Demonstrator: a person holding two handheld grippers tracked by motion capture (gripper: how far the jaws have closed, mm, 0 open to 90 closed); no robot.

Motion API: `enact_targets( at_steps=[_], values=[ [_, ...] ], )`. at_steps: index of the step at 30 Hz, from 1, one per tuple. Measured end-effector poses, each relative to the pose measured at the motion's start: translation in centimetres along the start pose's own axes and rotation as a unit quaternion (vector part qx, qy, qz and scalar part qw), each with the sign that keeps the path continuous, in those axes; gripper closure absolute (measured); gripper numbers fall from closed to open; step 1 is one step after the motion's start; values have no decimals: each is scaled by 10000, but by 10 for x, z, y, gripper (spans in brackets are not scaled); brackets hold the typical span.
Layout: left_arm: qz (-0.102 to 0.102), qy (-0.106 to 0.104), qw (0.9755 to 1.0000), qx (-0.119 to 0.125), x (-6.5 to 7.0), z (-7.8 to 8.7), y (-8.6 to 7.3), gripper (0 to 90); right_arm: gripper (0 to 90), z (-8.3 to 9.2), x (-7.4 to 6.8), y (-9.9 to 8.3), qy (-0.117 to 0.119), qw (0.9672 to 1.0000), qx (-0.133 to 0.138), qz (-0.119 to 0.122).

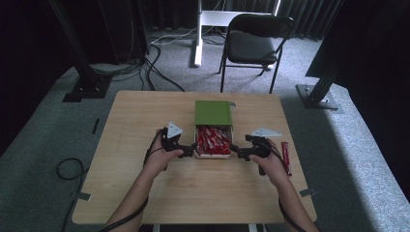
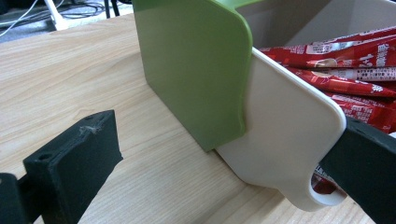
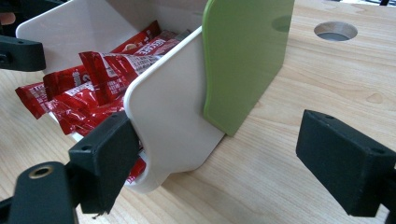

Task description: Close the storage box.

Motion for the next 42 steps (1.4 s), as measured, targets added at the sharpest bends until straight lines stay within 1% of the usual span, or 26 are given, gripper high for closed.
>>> enact_targets(
  at_steps=[8, 13, 17, 30, 42],
  values=[
    [17, 11, 10000, -17, -2, -3, 2, 8, 128, -3, 3, 3, -29, 10000, 10, -25],
    [6, 37, 10000, -42, -4, -6, 3, 9, 126, -6, 6, 4, -75, 9999, 49, -97],
    [-6, 61, 10000, -47, -5, -8, 5, 9, 126, -7, 8, 5, -128, 9999, 52, -84],
    [69, 85, 9999, -63, -11, -16, 7, 8, 125, -14, 14, 9, -191, 9998, 18, -57],
    [88, 139, 9998, -81, -16, -21, 10, 8, 125, -21, 18, 11, -223, 9997, 17, -118]
  ],
)
Point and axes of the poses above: each handheld gripper's, and its own axes: z roughly backward along the jaws, y roughly out of its top, x roughly to its right, the point moved 9 cm from there along -z, roughly forward along the jaws, and after that the axes turned 3 degrees about x, right-handed, at the moved point
